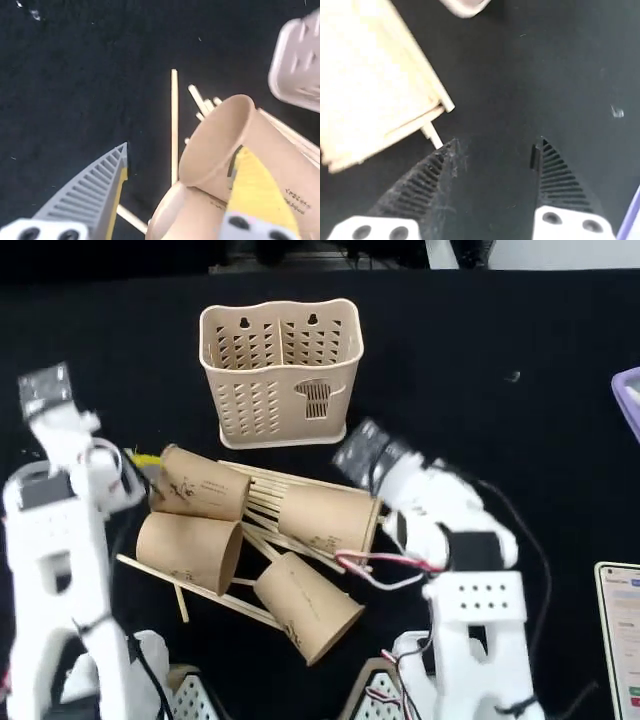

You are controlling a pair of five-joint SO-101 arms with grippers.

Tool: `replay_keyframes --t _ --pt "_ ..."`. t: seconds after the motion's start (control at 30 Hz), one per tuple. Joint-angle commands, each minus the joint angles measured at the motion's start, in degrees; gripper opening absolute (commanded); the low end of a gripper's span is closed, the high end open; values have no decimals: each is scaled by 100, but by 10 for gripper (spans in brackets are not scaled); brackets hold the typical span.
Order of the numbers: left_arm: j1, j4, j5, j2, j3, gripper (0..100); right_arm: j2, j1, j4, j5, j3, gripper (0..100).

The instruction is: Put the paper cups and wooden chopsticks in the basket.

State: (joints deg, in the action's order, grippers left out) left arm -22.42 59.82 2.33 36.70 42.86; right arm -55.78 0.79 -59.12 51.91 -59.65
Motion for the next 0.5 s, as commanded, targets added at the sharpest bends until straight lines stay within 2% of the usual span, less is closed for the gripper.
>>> replay_keyframes --t 0.0,0.17,0.3,0.47 --pt "101 -1099 369 1090 1490 332 -593 9 440 879 -681 244" --pt "127 -1152 396 1556 1727 332 -813 466 1354 897 -1525 244" --pt "92 -1125 378 1556 1736 332 -840 695 1389 905 -1657 244" --pt "92 -633 387 1618 1464 332 -840 879 1389 905 -1648 244"
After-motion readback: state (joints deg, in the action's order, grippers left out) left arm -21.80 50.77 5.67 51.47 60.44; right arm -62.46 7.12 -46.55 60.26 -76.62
